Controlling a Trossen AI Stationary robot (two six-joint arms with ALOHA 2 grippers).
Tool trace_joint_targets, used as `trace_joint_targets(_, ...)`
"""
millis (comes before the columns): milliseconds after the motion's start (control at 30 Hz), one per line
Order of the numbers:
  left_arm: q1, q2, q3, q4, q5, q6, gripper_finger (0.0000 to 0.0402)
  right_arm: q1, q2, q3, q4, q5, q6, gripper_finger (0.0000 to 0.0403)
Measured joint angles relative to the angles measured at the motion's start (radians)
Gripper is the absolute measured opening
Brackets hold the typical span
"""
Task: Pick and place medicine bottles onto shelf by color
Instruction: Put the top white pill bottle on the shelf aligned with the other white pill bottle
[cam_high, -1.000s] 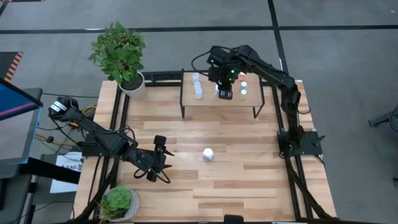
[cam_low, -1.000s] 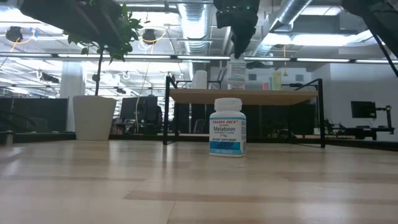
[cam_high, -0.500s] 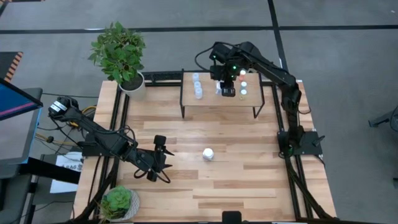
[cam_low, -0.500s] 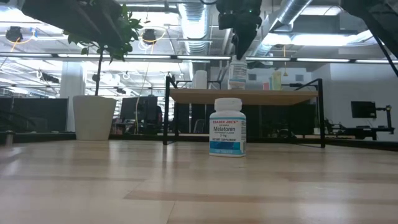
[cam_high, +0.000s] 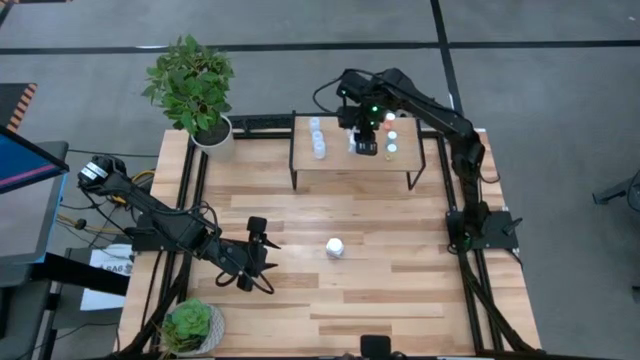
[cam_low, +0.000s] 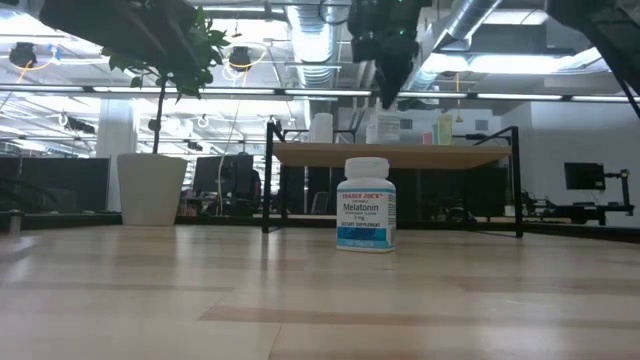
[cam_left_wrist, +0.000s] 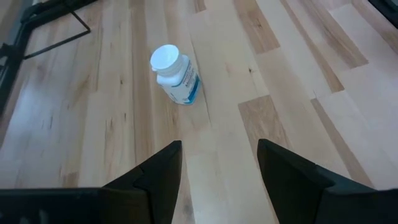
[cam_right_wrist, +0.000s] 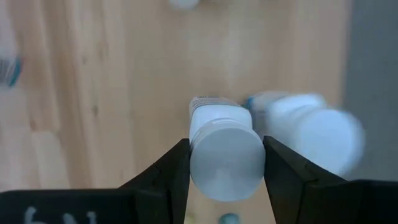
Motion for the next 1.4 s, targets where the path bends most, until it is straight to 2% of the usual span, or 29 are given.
trace_joint_targets(167,0.0,0.0,0.0,0.0,0.0,0.005,0.0199,-0.007,-0.004,-0.046,-0.003,-0.001,-0.006,0.0178)
trace_joint_targets(467,0.0,0.0,0.0,0.003,-0.001,0.06,0.0199,-0.008,-0.002,-0.03,0.019,0.009,-0.008,0.0178)
trace_joint_targets(867,0.0,0.0,0.0,0.002,-0.001,0.06,0.0199,0.005,-0.002,-0.029,0.033,0.061,-0.008,0.0254)
trace_joint_targets(1167,0.0,0.0,0.0,0.002,0.0,0.06,0.0199,0.024,-0.003,-0.029,0.035,0.065,-0.019,0.0262)
trace_joint_targets(1400,0.0,0.0,0.0,0.002,0.0,0.06,0.0199,0.063,-0.006,-0.029,0.033,0.237,-0.026,0.0262)
